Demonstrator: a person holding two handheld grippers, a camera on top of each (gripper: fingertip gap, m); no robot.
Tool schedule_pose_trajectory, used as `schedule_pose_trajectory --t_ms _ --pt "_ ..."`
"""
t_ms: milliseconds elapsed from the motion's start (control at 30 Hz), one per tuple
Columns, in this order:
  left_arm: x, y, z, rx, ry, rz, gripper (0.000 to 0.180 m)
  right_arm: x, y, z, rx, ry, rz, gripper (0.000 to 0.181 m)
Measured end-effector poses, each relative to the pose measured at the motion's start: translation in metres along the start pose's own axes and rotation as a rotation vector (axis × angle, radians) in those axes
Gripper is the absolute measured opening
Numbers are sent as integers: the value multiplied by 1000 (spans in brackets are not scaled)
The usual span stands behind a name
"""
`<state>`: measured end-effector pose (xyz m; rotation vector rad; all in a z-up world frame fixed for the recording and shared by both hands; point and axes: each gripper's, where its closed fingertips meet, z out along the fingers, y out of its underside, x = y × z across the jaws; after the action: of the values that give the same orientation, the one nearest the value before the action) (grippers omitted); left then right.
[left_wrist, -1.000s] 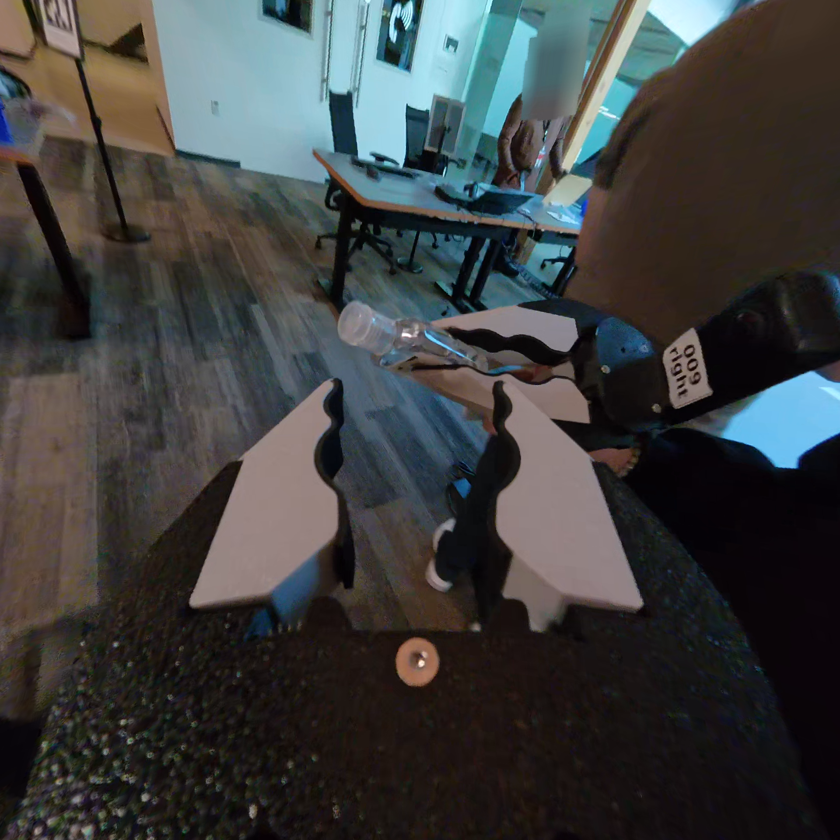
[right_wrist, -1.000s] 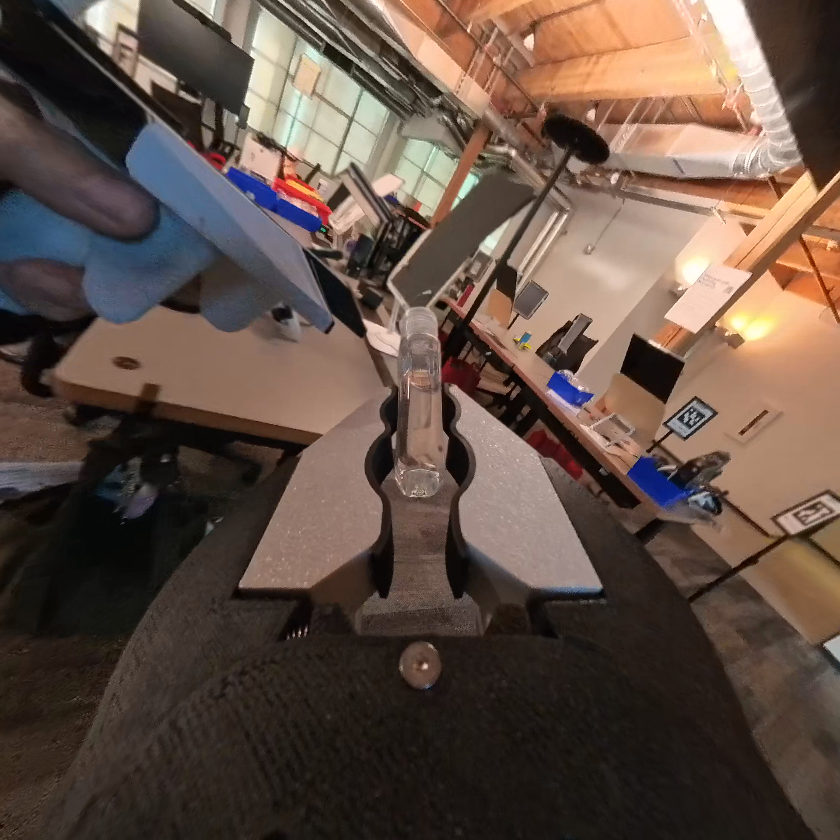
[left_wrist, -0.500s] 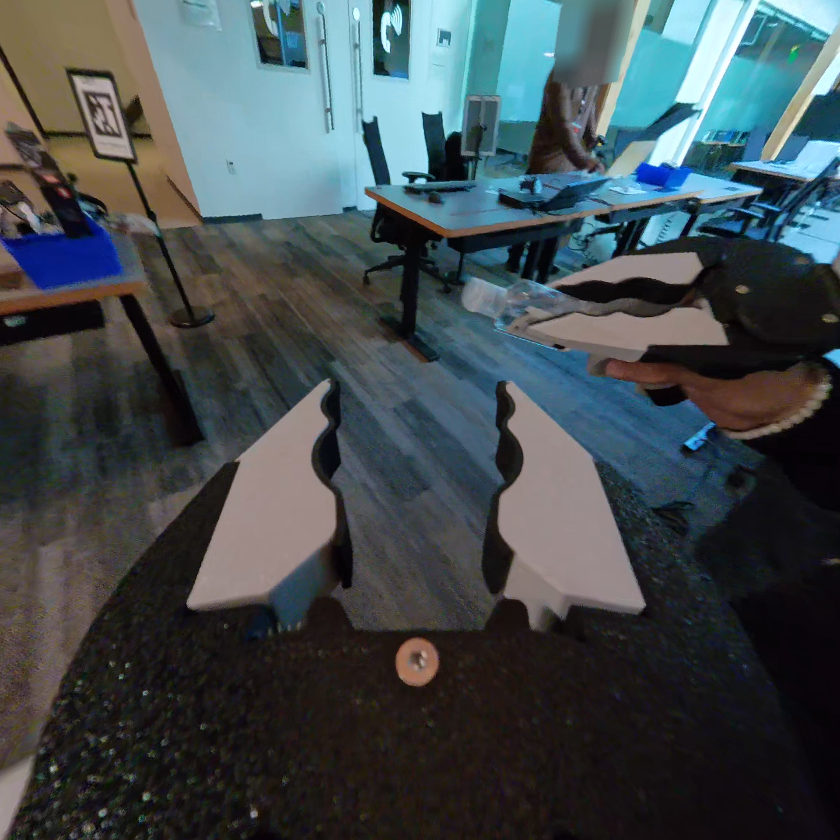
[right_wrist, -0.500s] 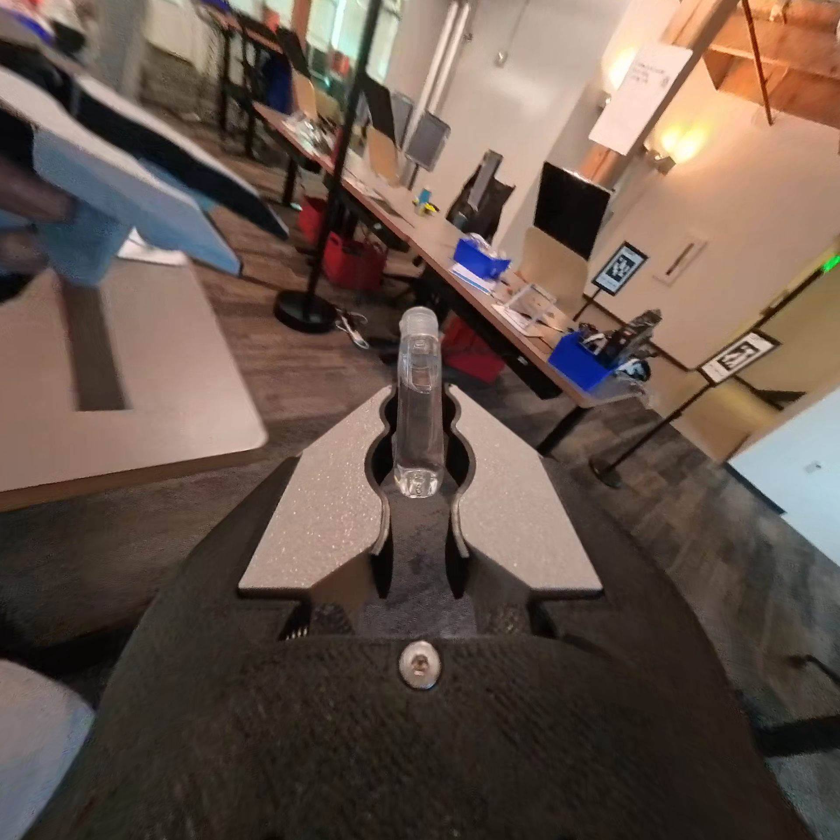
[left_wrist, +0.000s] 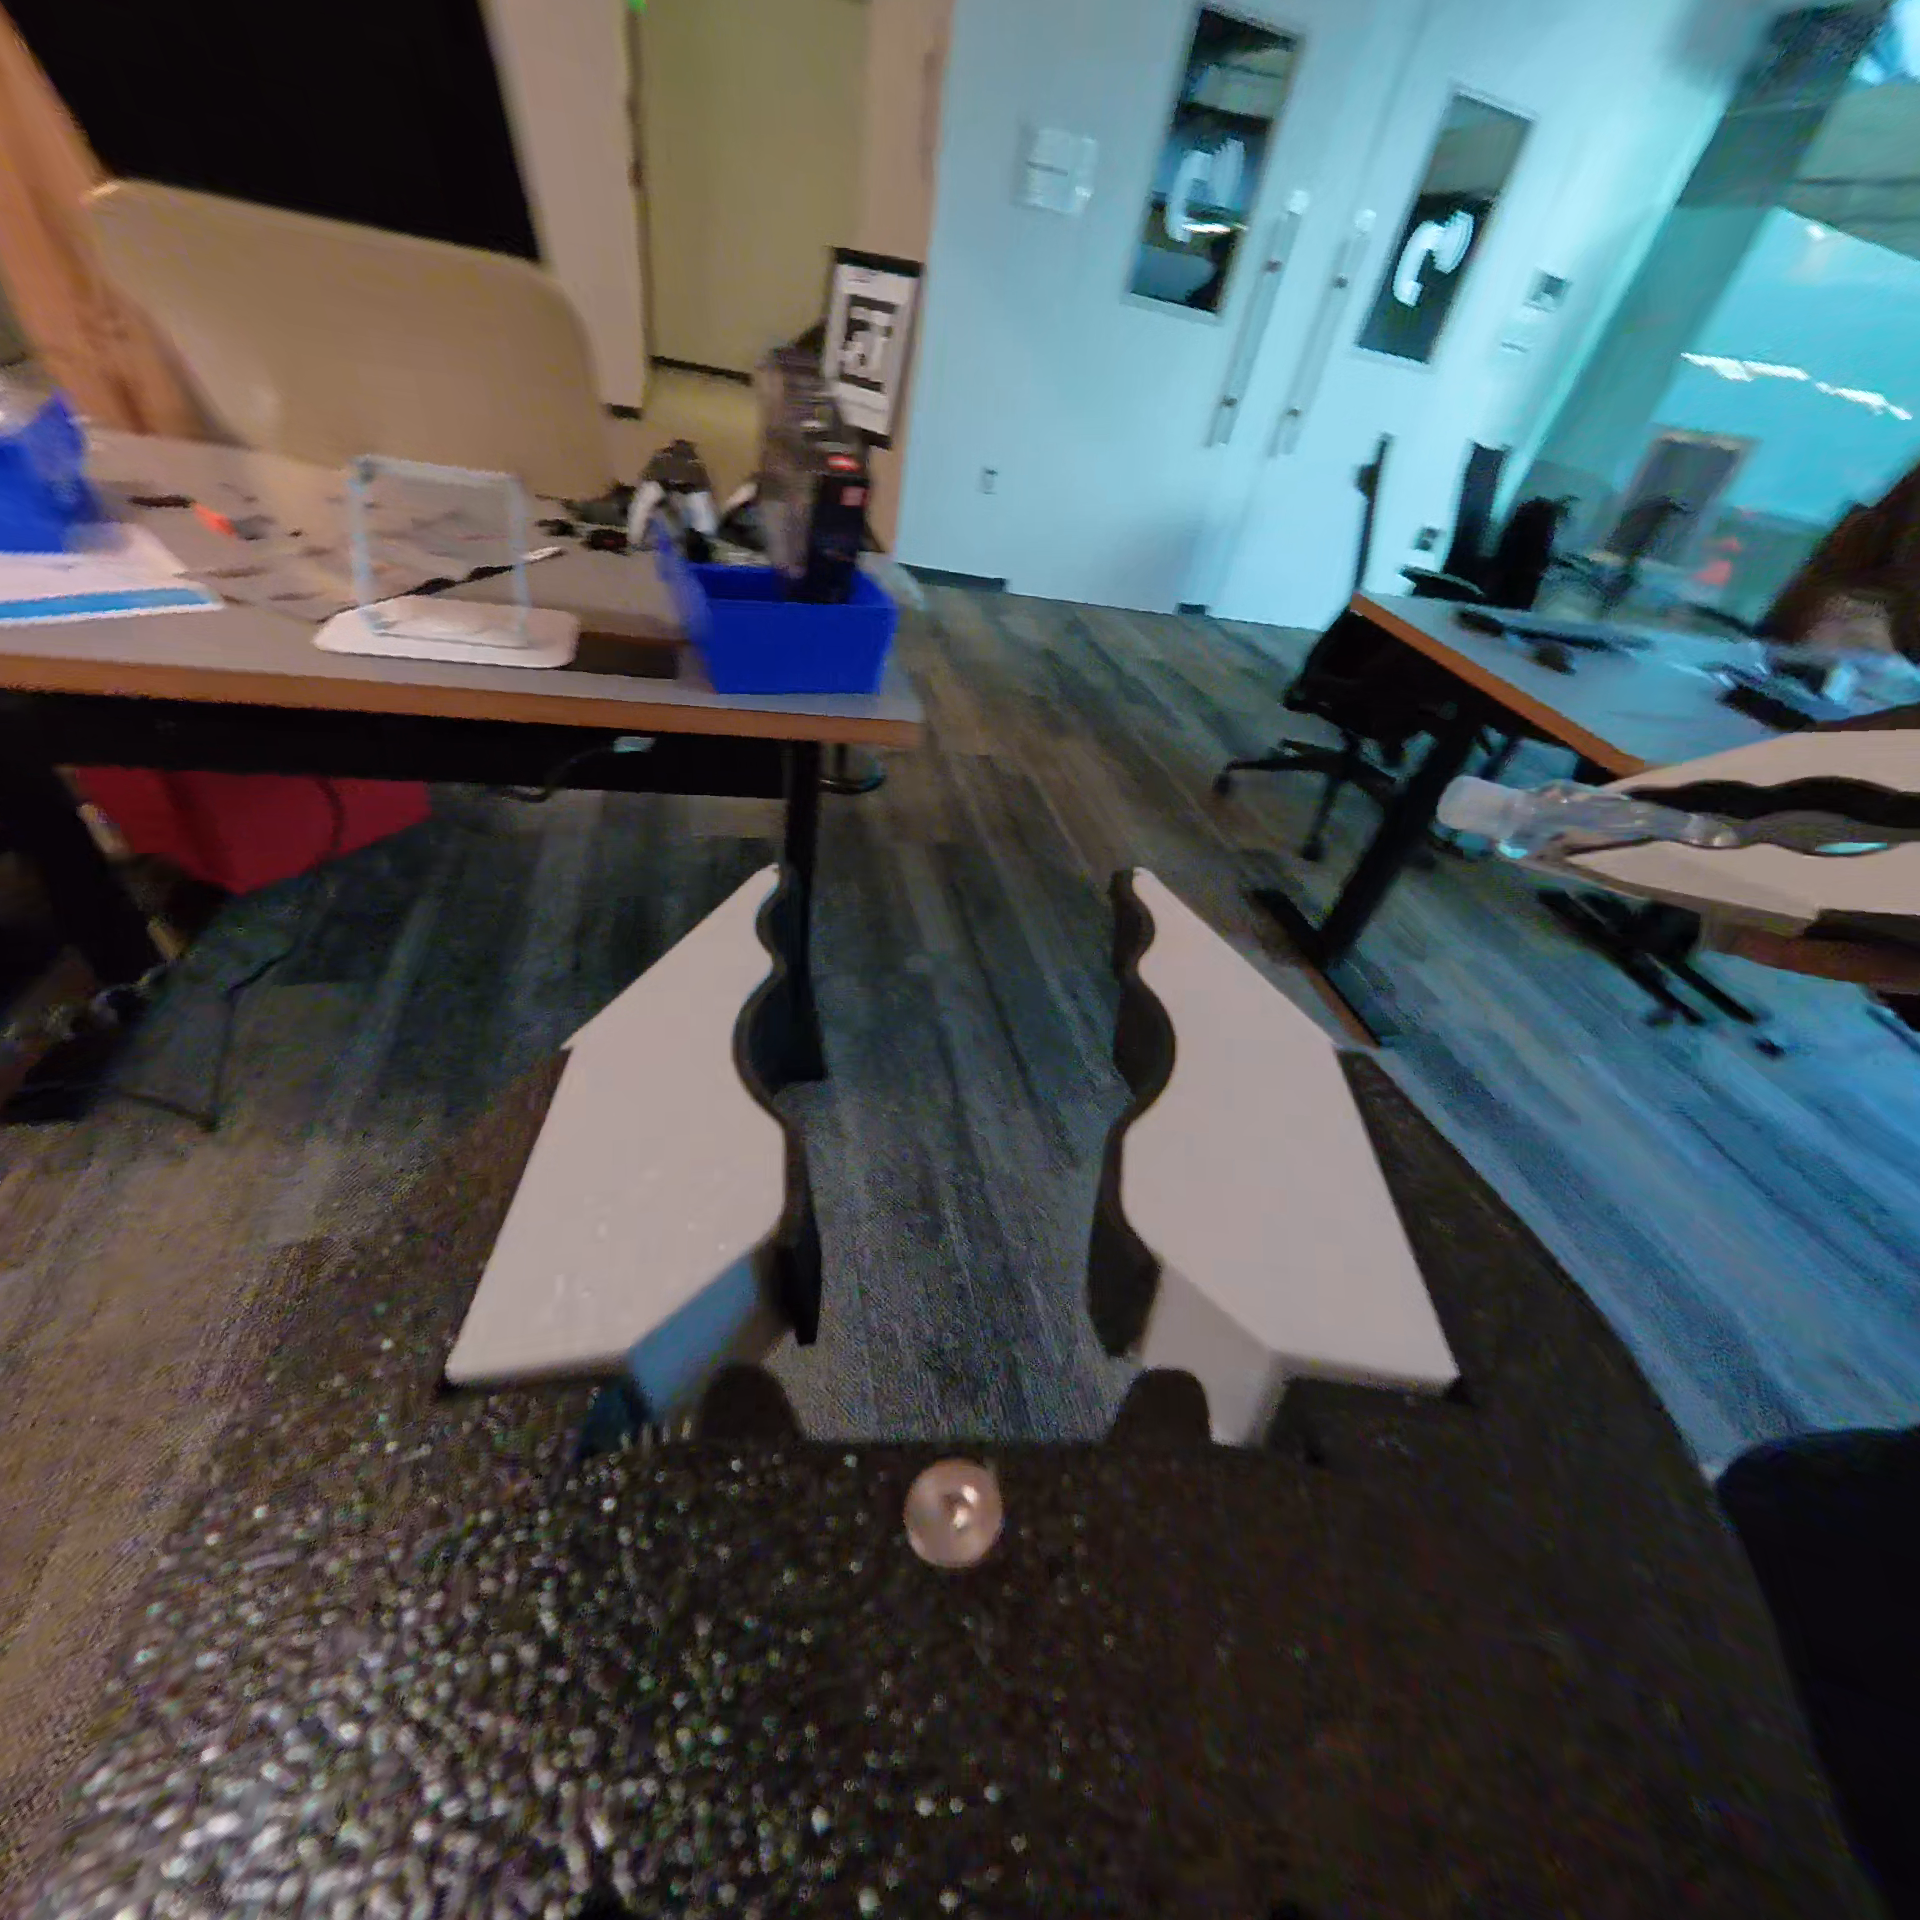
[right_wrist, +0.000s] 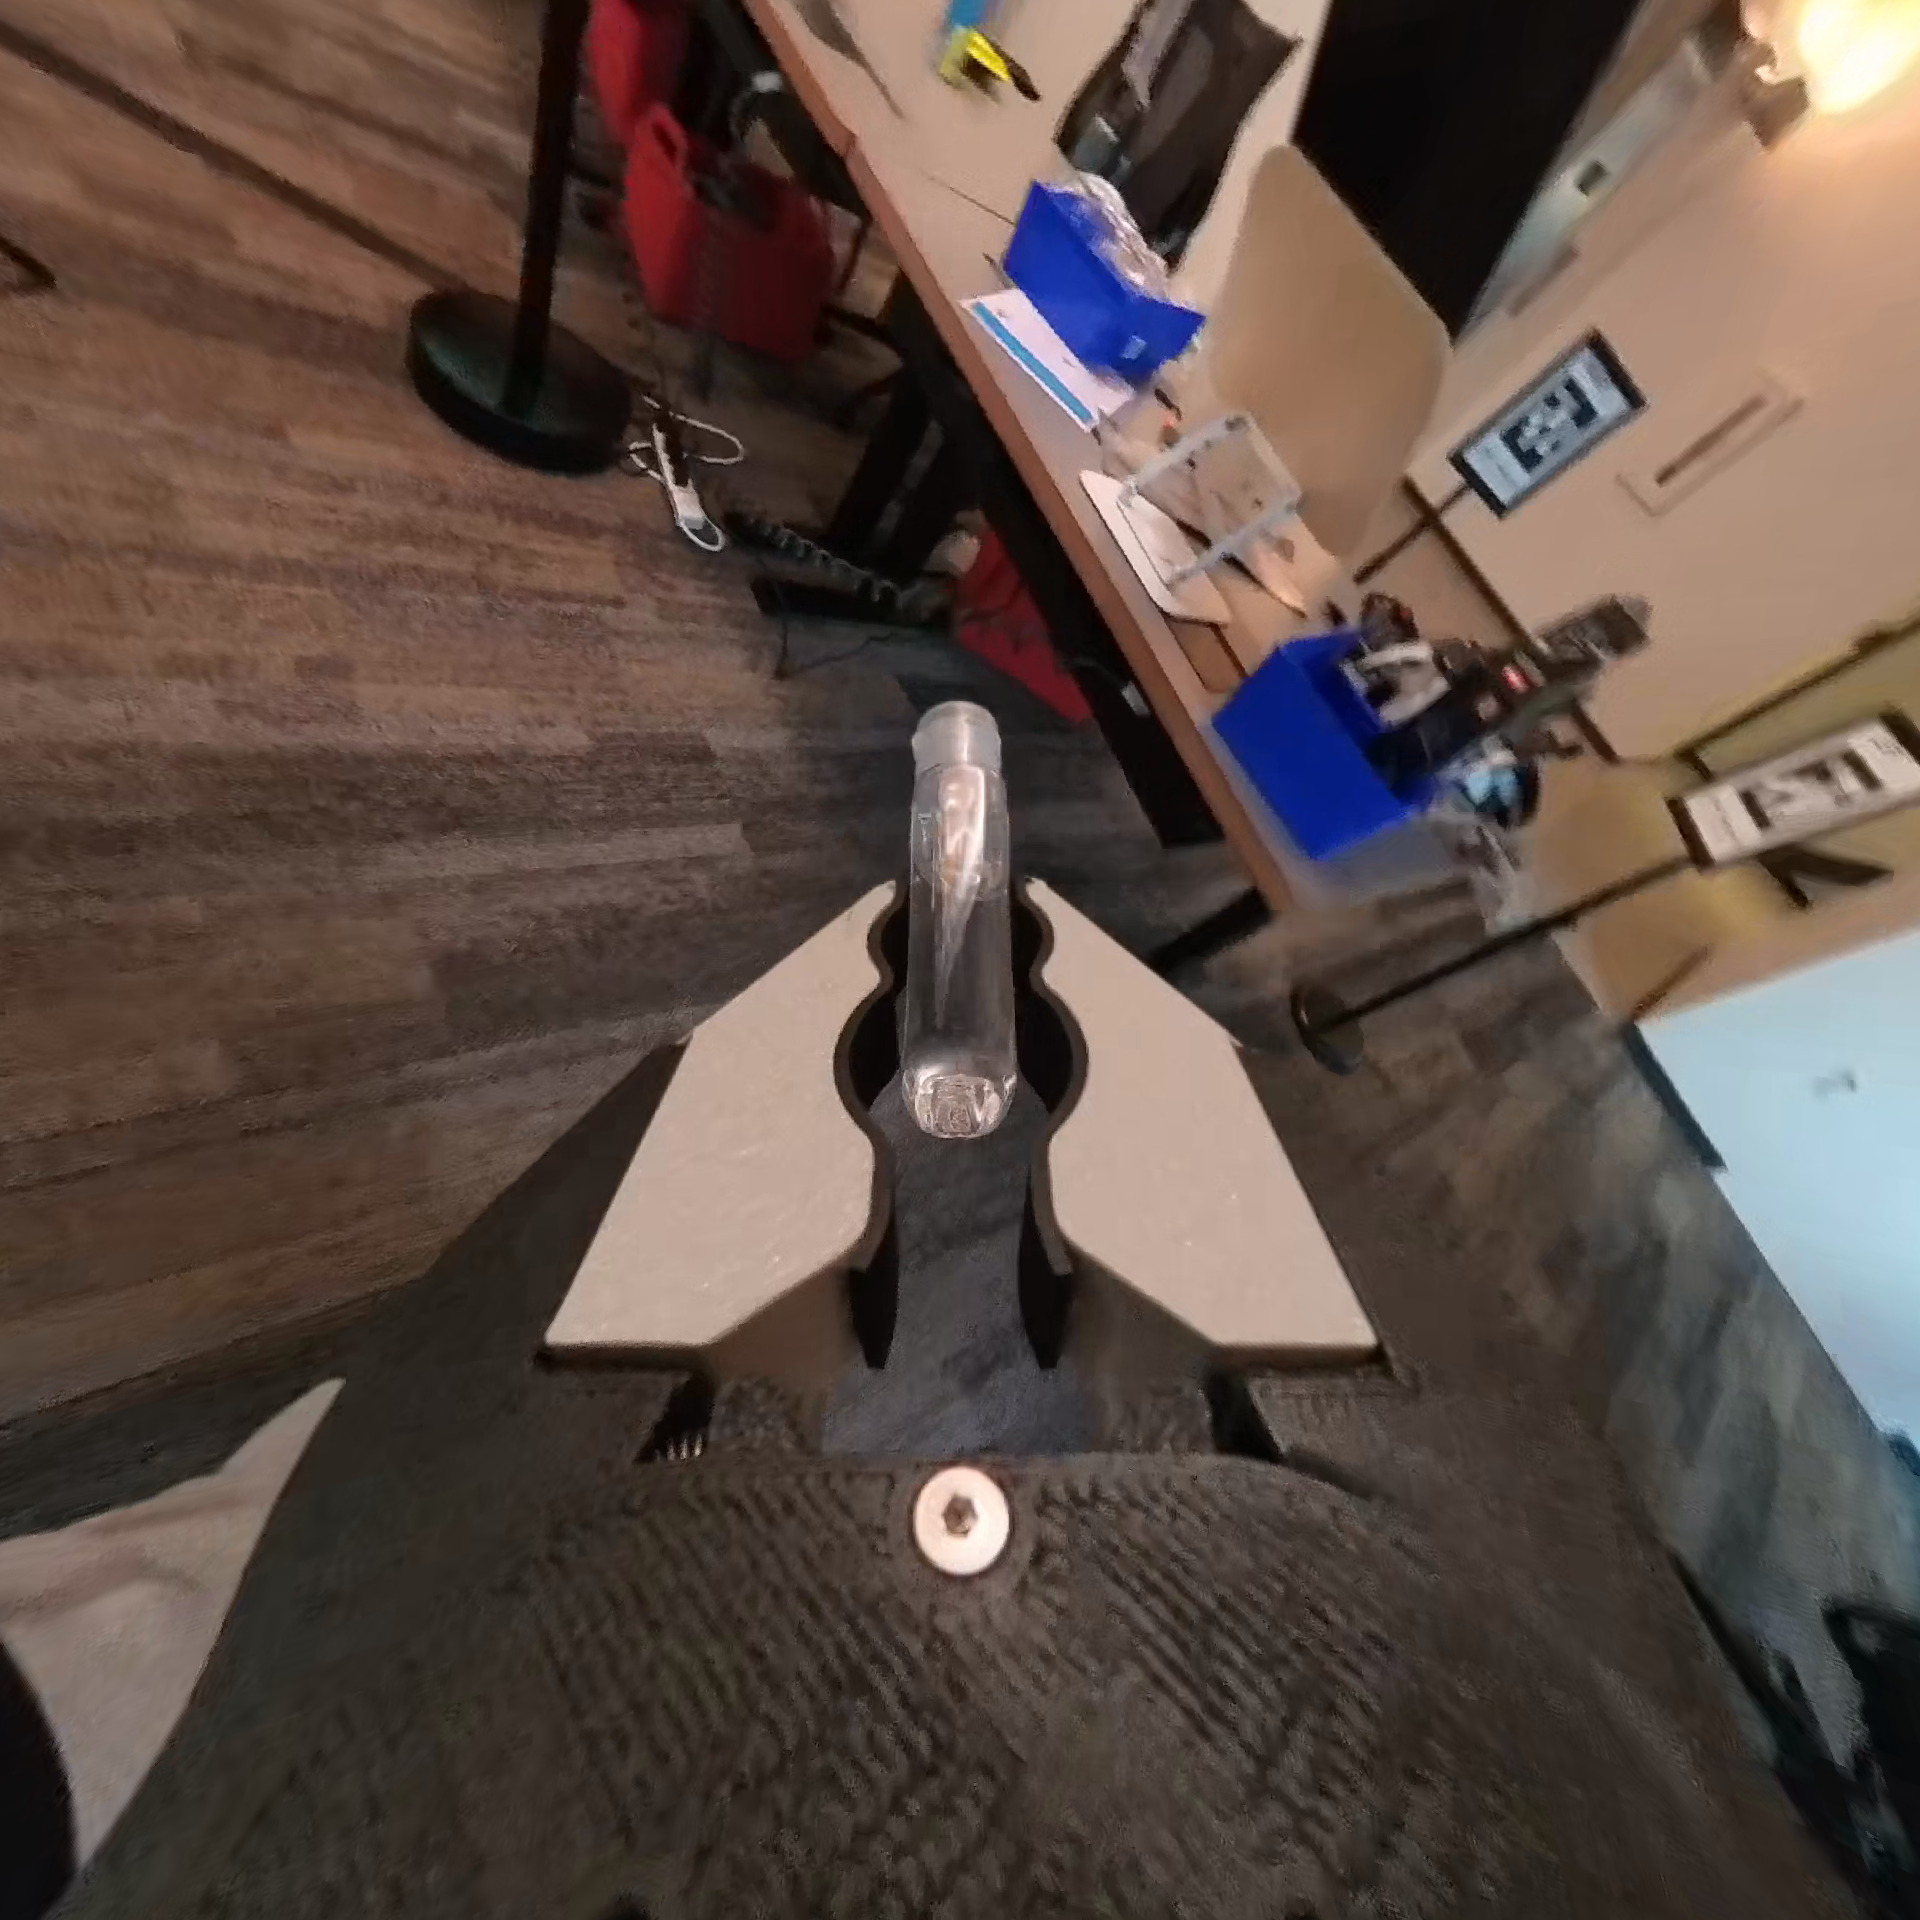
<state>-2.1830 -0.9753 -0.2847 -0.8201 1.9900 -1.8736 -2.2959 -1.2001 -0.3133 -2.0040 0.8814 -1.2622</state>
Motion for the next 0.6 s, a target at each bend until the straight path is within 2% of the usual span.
schedule_pose_trajectory --t_ms 133,333,467,600 --pt "-107 -17 45 30 -121 -124 53 43 -61 162 88 -161 -78 17" --pt "-247 -54 52 28 -381 -150 47 39 -171 390 159 -365 -184 17" --pt "-360 -65 57 -9 -496 -122 47 27 -241 532 185 -385 -250 16" --pt "-493 -96 73 34 -520 -99 44 19 -298 677 168 -344 -232 16"
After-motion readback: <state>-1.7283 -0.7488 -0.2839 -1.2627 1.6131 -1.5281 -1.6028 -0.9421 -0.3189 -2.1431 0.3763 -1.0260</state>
